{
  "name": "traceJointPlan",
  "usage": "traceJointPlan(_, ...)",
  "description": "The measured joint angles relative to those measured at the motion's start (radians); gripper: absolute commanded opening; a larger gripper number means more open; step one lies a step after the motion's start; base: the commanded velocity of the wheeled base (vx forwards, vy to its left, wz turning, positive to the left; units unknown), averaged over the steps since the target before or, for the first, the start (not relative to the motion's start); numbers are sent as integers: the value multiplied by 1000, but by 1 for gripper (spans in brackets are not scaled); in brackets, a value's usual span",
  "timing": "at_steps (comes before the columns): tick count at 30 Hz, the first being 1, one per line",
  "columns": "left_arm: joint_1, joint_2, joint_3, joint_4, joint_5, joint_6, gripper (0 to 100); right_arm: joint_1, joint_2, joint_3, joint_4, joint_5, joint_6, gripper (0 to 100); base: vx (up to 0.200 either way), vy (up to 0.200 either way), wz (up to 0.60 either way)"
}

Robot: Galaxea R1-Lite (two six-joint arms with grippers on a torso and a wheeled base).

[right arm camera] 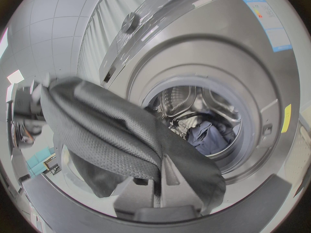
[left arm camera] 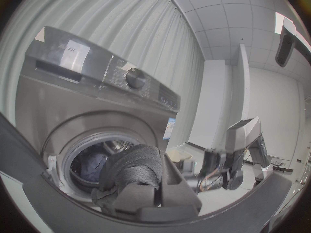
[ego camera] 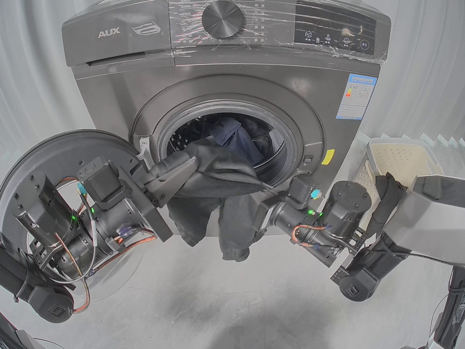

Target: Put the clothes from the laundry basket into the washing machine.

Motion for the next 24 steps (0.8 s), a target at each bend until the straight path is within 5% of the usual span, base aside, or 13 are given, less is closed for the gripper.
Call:
traceJointPlan(6,35,50,73,-3,-4,-1,0,-22,-74,3,0,-1,0,0,0,0,0)
traceJointPlan(7,35,61,79,-3,-4,-1,100,-20,-83,3,1,-1,0,0,0,0,0)
traceJointPlan(17,17,189,161,-7,1,25,100,-11,-135,-1,1,-4,2,0,0,0,0)
traceJointPlan(24,8,245,259,-7,-73,142,100,-12,-141,-4,0,-4,10,0,0,0,0)
